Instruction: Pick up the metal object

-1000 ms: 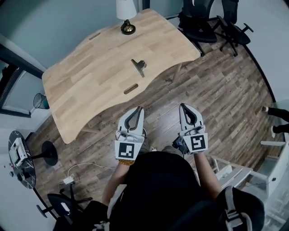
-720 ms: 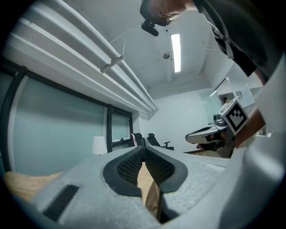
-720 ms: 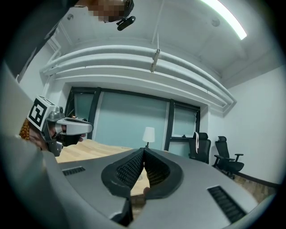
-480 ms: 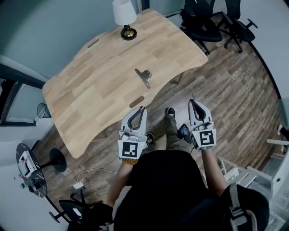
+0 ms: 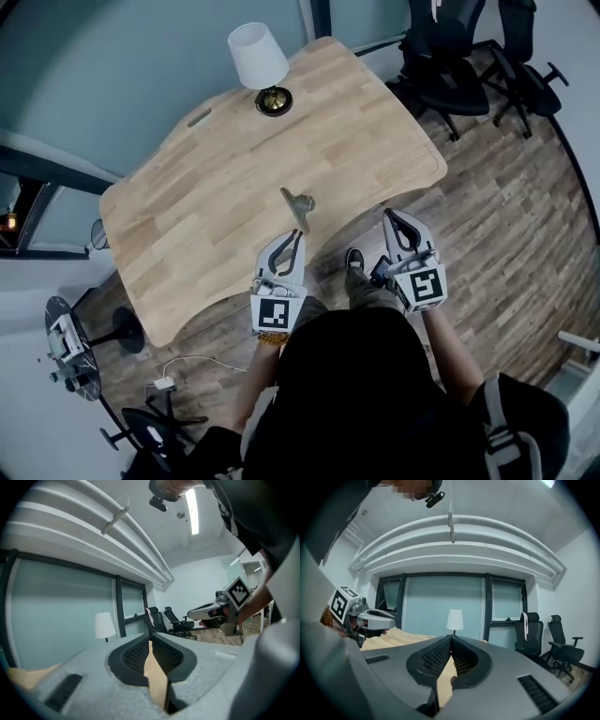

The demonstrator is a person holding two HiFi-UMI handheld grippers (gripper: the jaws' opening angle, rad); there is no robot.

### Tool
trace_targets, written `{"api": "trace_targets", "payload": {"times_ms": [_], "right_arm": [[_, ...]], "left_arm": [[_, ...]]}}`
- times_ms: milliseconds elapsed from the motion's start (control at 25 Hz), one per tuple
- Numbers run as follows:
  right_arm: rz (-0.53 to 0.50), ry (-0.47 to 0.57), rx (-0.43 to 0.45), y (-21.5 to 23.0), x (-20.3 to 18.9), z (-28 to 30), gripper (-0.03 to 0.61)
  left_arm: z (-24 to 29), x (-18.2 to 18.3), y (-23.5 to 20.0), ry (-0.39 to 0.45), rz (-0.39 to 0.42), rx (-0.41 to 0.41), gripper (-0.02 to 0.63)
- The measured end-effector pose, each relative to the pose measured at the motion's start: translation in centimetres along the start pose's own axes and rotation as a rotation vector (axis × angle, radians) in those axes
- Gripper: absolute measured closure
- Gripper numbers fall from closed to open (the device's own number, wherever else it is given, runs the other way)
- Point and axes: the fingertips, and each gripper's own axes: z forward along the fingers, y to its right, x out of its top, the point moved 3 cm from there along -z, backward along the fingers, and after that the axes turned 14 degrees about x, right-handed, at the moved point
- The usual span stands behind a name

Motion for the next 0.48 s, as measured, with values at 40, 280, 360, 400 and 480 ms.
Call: {"api": "trace_targets", "payload": {"times_ms": [40, 280, 360, 400, 480], "right_arm": [[0.001, 0.005, 0.016, 1.1, 0.2, 0.6, 0.575], [0.003, -0.028, 0.045, 6.0, 0.1, 3.8, 0.575], [0.000, -0.049, 0.040, 6.8, -0.3, 4.8, 0.575], [-0.002, -0.057, 0.034, 7.2, -0.4, 5.2, 0.575], [-0.006, -0.065, 0.019, 7.7, -0.6, 5.8, 0.575]], "left_arm": [[1.0, 0.1, 0.1, -0.009, 0.022, 0.007, 0.580], [5.7, -1.5, -0.2, -0.079, 0.089, -0.012, 0.578], [7.4, -2.8, -0.8, -0.096, 0.132, -0.050, 0.578], [8.2, -3.4, -1.1, -0.100, 0.159, -0.071, 0.578], [9.6, -4.8, -1.5, -0.110, 0.209, -0.114, 0.578]]}}
